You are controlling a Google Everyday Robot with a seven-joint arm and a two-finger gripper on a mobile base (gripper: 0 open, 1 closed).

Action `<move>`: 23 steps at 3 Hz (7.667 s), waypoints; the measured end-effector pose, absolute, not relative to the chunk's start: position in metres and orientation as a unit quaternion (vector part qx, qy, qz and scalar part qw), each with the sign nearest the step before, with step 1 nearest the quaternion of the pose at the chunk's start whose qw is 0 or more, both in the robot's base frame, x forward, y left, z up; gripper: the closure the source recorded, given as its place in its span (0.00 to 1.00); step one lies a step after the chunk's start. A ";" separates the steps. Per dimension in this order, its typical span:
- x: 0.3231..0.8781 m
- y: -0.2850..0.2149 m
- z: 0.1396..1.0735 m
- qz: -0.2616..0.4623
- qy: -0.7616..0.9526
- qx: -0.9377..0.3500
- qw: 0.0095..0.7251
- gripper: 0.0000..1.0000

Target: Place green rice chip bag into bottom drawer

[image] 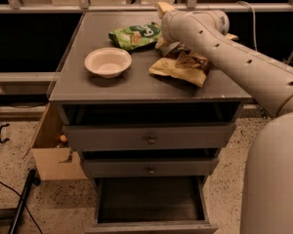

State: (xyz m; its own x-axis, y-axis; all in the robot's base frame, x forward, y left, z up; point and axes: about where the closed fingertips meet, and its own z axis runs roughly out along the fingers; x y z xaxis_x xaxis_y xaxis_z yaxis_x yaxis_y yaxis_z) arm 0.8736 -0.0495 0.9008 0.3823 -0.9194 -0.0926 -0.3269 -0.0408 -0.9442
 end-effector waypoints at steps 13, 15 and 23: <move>0.899 -0.030 0.887 -0.284 0.449 -0.677 0.509 1.00; 0.888 -0.043 0.937 -0.305 0.440 -0.700 0.473 1.00; 0.643 -0.186 1.048 -0.169 0.351 -0.790 0.473 1.00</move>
Offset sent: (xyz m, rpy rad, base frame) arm 0.0009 -0.0040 -0.0326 -0.0275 0.0499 0.0127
